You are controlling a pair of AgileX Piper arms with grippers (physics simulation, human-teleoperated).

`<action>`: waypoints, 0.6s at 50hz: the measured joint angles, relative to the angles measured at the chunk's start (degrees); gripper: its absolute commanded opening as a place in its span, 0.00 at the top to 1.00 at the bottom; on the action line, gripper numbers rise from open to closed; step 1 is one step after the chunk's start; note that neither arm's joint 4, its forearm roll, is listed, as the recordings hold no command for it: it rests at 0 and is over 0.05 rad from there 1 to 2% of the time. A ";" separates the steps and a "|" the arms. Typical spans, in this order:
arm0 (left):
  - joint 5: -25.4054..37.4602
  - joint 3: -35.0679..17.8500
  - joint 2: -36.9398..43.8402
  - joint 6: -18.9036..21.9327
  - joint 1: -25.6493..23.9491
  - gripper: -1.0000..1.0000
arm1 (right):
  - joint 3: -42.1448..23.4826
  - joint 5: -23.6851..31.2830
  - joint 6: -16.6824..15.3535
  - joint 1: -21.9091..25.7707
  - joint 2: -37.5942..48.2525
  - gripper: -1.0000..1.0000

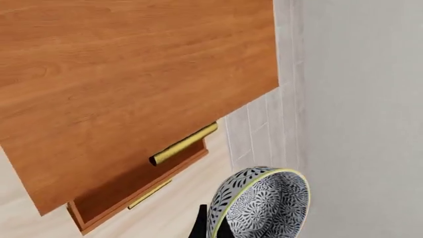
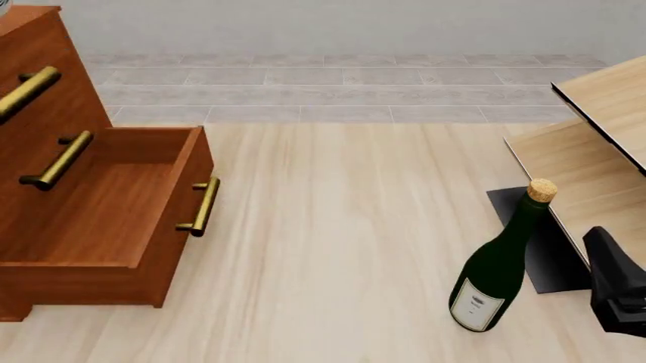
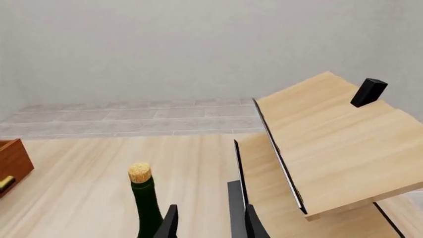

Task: Put the bowl on top of the cabinet.

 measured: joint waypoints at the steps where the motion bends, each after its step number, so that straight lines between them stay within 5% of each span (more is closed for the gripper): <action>1: 0.00 -0.41 0.29 -0.07 0.41 1.00 | 0.00 0.00 0.00 0.00 0.00 0.00; 30: 0.00 -5.08 5.04 -1.80 12.25 1.00 | 0.00 -0.61 -0.40 0.31 0.93 0.00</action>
